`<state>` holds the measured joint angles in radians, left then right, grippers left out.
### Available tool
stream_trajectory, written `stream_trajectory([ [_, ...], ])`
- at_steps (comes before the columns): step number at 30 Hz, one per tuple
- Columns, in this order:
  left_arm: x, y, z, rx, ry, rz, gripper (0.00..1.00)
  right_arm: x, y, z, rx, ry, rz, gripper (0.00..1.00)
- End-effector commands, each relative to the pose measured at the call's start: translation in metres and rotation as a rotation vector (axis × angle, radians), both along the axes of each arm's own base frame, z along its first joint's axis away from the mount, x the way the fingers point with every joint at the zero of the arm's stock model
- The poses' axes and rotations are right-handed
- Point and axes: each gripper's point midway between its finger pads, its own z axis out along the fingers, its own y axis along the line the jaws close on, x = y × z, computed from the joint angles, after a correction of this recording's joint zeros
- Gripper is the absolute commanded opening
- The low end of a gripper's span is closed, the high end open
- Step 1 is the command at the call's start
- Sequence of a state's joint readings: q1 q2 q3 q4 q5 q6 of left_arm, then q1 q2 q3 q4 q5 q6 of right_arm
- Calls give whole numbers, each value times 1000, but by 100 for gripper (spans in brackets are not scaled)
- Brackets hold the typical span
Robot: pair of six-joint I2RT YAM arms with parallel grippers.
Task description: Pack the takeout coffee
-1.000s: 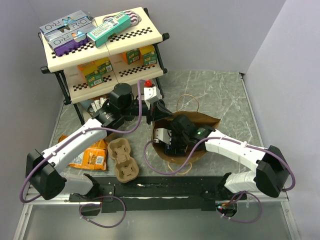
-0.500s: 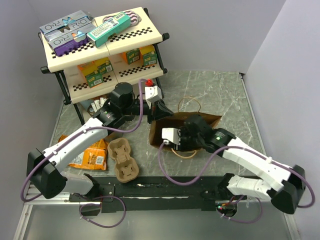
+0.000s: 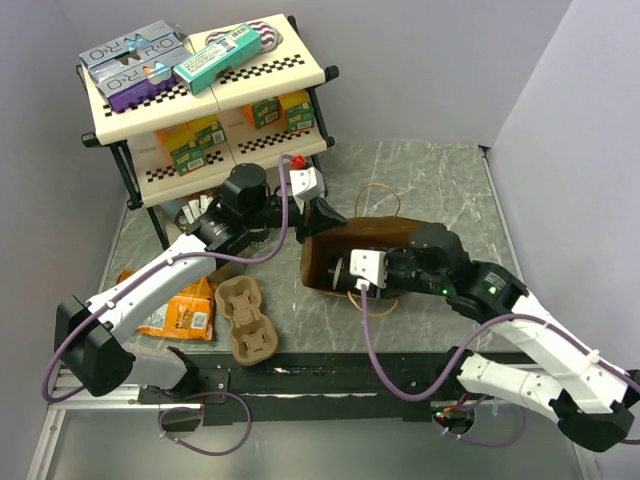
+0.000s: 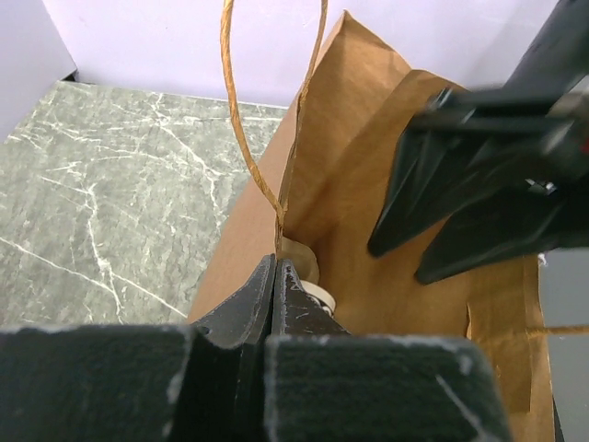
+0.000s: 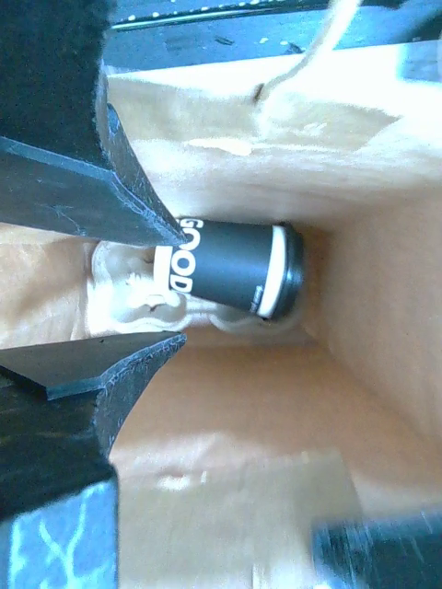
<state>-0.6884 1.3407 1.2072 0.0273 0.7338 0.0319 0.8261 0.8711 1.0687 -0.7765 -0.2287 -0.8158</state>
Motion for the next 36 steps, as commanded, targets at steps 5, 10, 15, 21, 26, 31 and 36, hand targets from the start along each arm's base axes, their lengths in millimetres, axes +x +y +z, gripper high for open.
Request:
stream_trajectory([
  [5, 7, -1, 14, -21, -26, 16, 1, -11, -3, 25, 59, 13, 8, 39],
  [10, -1, 0, 28, -44, -76, -22, 1, 6, 4, -9, 32, -9, -15, 75],
  [15, -22, 3, 13, -30, -134, -102, 1, 28, 7, -49, 4, -7, -101, 100],
  [21, -26, 4, 0, -17, -134, -126, 1, 32, 21, -73, -4, 49, -65, 100],
  [26, -23, 3, -1, -5, -171, -135, 1, 42, 25, -105, -92, 101, -58, 100],
  [31, -19, 2, -1, 1, -173, -130, 1, 60, 24, -130, -168, 176, -97, 100],
  [36, -12, 5, -2, 10, -172, -119, 1, 71, 21, -156, -250, 201, -100, 100],
])
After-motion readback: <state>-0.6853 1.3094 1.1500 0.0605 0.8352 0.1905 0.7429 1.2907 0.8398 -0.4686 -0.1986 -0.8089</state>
